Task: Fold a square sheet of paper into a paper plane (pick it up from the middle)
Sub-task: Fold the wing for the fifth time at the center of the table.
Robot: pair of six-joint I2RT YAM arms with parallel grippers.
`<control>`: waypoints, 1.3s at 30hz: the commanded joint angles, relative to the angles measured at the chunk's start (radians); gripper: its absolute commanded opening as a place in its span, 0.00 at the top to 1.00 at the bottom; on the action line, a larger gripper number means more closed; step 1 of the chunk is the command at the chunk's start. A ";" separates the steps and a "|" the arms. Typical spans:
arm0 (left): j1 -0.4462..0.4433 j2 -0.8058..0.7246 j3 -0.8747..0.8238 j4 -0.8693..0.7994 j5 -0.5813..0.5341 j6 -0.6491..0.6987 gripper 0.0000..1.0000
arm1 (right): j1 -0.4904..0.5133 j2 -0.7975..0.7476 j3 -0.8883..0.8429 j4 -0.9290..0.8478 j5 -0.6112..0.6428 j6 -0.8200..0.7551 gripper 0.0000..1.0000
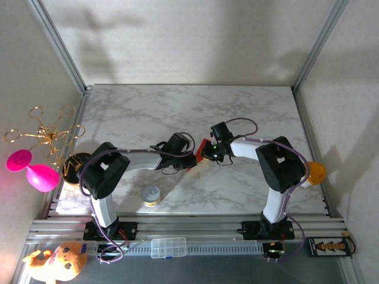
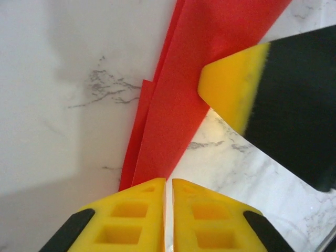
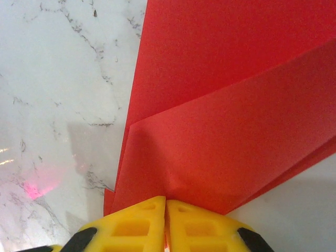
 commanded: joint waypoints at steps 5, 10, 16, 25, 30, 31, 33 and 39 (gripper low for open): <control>-0.012 -0.020 0.019 -0.090 -0.015 0.031 0.89 | -0.005 0.079 -0.031 -0.106 0.100 -0.017 0.89; -0.007 -0.008 0.011 -0.091 -0.029 0.035 0.89 | -0.005 0.082 -0.034 -0.109 0.102 -0.017 0.89; 0.005 0.002 -0.009 -0.086 -0.038 0.035 0.89 | -0.005 0.084 -0.031 -0.113 0.104 -0.019 0.89; 0.013 0.022 -0.028 -0.092 -0.044 0.042 0.90 | -0.005 0.087 -0.031 -0.115 0.104 -0.020 0.89; 0.020 0.023 -0.042 -0.097 -0.059 0.047 0.91 | -0.004 0.090 -0.029 -0.115 0.104 -0.020 0.89; 0.023 0.025 -0.048 -0.098 -0.060 0.048 0.91 | -0.005 0.090 -0.028 -0.118 0.104 -0.020 0.89; 0.028 0.025 -0.066 -0.091 -0.060 0.045 0.91 | -0.005 0.091 -0.026 -0.119 0.104 -0.020 0.89; 0.031 0.008 -0.083 -0.128 -0.049 0.075 0.91 | -0.005 0.095 -0.014 -0.134 0.109 -0.028 0.89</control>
